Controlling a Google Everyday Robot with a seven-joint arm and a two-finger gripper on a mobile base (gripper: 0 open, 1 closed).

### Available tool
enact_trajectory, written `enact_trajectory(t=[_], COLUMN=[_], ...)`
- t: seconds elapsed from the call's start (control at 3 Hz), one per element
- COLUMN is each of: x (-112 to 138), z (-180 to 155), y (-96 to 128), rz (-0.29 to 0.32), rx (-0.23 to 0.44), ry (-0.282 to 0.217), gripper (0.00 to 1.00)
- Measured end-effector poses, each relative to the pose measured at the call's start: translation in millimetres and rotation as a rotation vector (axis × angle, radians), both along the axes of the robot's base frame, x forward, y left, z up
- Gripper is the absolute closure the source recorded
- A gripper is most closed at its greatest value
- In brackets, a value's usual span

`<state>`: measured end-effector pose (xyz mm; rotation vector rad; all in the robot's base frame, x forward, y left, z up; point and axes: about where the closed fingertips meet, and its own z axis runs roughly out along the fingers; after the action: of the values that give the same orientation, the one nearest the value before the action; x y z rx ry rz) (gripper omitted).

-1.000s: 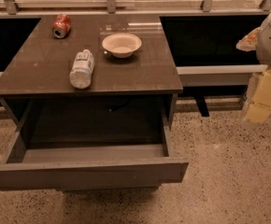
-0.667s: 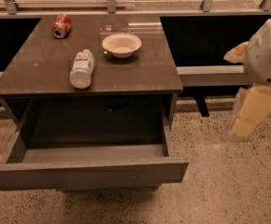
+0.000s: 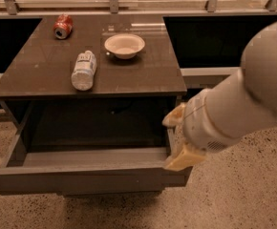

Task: Close top drawer

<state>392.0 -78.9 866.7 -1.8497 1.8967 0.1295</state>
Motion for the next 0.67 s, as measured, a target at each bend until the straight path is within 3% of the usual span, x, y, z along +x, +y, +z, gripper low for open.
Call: enact_trajectory(t=[0.33,0.67], x=[-19,-36], z=[-83,-123], y=[12,10], rz=[0.009,0.009], rx=[0.004,-0.008], ry=[0.100,0.161], gripper=[0.63,0.86])
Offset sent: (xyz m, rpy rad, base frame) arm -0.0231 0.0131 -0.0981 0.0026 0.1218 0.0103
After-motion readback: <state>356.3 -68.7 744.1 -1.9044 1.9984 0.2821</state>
